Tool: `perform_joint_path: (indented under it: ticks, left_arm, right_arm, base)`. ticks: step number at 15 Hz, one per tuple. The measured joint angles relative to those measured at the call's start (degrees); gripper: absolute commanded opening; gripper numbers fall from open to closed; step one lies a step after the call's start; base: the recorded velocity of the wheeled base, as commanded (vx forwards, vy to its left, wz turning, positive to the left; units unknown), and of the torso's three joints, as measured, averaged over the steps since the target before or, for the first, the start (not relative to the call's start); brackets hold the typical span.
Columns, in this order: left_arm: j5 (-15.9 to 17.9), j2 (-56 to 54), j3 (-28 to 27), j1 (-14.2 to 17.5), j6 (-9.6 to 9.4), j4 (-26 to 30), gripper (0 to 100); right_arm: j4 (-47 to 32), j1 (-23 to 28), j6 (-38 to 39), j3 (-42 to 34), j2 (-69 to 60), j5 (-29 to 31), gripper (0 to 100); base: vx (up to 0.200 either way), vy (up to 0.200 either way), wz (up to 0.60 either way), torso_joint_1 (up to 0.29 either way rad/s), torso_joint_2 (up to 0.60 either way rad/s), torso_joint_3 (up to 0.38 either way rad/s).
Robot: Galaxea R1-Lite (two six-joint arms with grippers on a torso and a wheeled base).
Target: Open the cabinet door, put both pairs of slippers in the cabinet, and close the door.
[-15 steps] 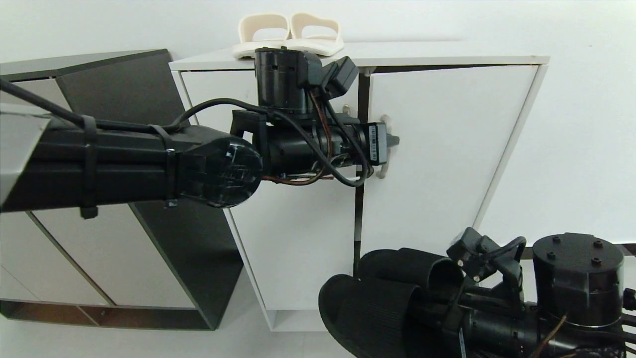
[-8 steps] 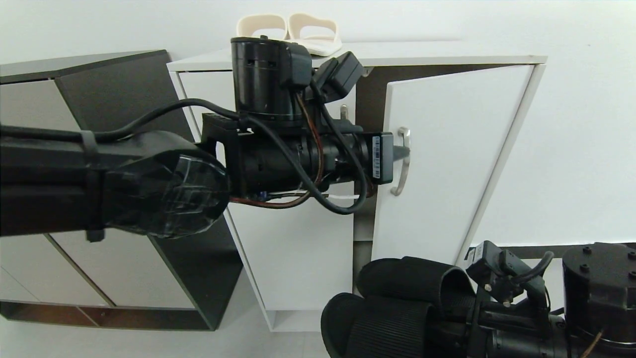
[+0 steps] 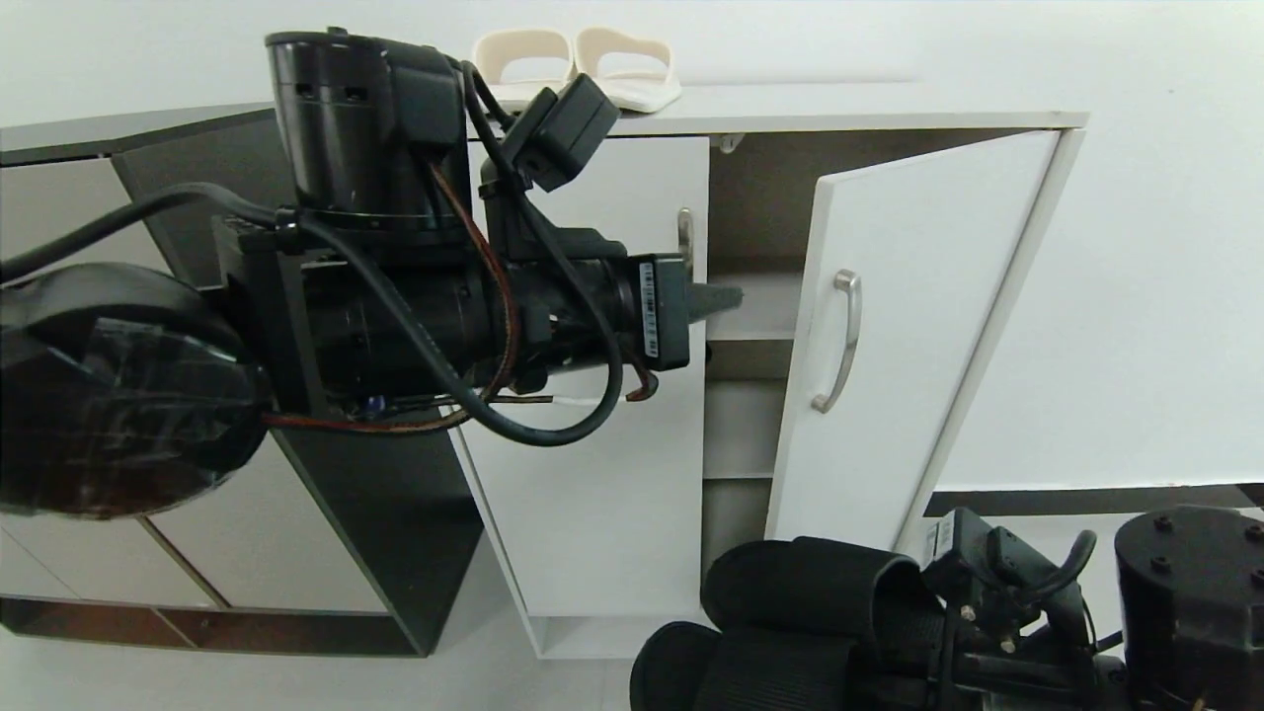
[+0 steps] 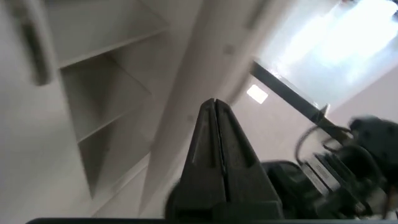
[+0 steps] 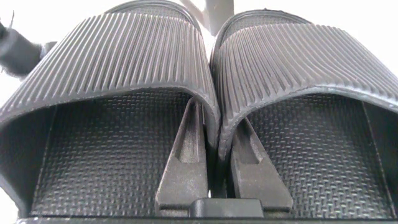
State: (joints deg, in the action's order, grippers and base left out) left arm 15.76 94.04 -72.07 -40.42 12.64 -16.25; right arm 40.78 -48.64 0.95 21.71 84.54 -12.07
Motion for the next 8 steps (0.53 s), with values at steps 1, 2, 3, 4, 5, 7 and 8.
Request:
perform_joint_path:
  ticks: [1,2,3,4,5,7,8]
  left_arm:
    - [0.20,1.28,-1.22,0.62,1.06,-1.05,0]
    - [0.22,3.01,-2.65,0.93,2.44,-3.32,0]
    - [0.22,5.08,-4.22,1.15,3.64,-6.30,0]
    - [0.22,7.01,-5.63,1.34,4.19,-8.13,0]
    - [0.22,8.83,-7.12,1.43,4.46,-8.73,0]
    - [0.22,11.82,-9.76,1.43,4.60,-8.95,0]
    - [0.22,12.82,-10.84,1.23,4.64,-8.84,0]
  right_arm:
    - [-1.04,-0.45,0.02,0.02,-0.01,0.02,0]
    - [-1.34,-0.91,0.02,0.02,-0.04,0.02,0]
    - [-1.43,-1.28,0.02,0.06,-0.10,0.04,0]
    - [-1.43,-1.61,0.05,0.09,-0.15,0.04,0]
    - [-1.43,-2.01,0.02,0.09,-0.12,0.04,0]
    - [-1.45,-2.29,0.05,0.02,0.02,0.06,0]
    - [-1.45,-2.40,0.05,0.02,0.13,0.04,0]
  base:
    - [0.000,0.000,0.00,0.000,0.00,0.000]
    - [0.000,0.000,0.00,0.000,0.00,0.000]
    - [0.000,0.000,0.00,0.000,0.00,0.000]
    - [0.000,0.000,0.00,0.000,0.00,0.000]
    - [0.000,0.000,0.00,0.000,0.00,0.000]
    - [0.000,0.000,0.00,0.000,0.00,0.000]
    - [0.000,0.000,0.00,0.000,0.00,0.000]
